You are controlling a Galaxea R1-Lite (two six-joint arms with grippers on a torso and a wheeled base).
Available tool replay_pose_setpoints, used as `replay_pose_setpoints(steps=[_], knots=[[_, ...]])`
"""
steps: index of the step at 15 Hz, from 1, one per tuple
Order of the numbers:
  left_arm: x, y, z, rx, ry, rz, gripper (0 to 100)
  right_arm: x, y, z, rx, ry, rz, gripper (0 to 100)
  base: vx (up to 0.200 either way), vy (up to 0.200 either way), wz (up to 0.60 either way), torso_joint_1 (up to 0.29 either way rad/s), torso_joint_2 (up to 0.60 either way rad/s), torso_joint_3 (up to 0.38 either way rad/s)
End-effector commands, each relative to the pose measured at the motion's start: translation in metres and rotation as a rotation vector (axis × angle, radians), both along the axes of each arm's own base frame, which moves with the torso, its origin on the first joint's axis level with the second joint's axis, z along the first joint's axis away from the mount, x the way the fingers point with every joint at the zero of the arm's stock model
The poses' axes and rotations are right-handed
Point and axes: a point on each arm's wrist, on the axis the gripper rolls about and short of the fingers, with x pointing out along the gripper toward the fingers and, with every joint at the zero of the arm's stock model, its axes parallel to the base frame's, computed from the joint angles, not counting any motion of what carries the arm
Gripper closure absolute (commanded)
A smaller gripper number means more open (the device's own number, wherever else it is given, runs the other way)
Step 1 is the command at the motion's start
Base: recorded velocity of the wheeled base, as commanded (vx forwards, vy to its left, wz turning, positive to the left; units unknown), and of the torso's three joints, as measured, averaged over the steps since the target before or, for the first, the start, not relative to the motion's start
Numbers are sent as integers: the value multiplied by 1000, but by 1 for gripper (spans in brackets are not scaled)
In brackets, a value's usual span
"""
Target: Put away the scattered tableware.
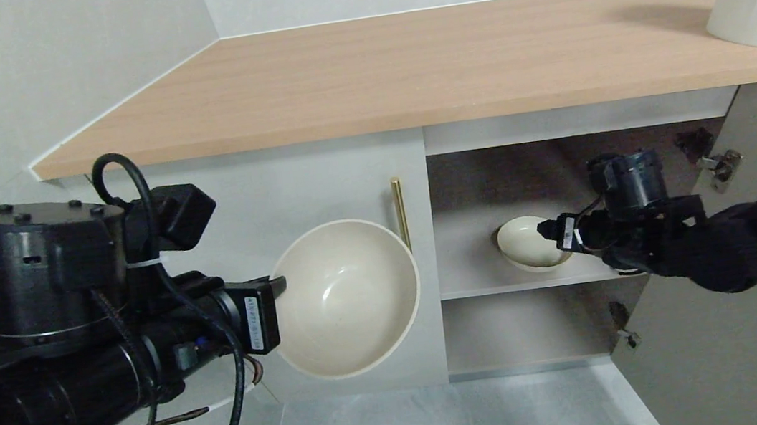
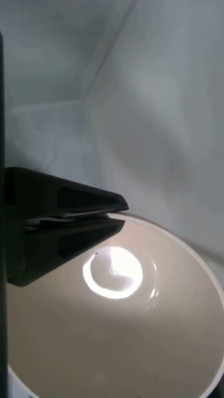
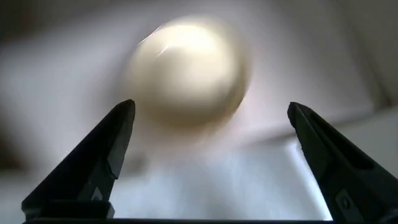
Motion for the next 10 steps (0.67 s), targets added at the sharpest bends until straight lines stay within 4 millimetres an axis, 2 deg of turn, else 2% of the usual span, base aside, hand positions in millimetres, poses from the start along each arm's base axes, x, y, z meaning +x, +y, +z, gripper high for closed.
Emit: replay_pose_setpoints(steps=[1,3,4,6,10], knots=[[5,-15,-11,31,38,-38,100,-119,-8,94,66,4,347,0,0,0,0,0,0,0],[3,-24,-16,41,52,-69,100,-154,-9,107,14,-20,465,0,0,0,0,0,0,0],[2,-29,-19,47,61,-86,100,-165,-6,108,8,-26,505,0,0,0,0,0,0,0],[-1,-41,-26,57,87,-126,100,-175,3,100,-41,-11,545,0,0,0,0,0,0,0],[-5,-66,-38,53,136,-180,100,-179,20,81,-100,44,621,0,0,0,0,0,0,0]])
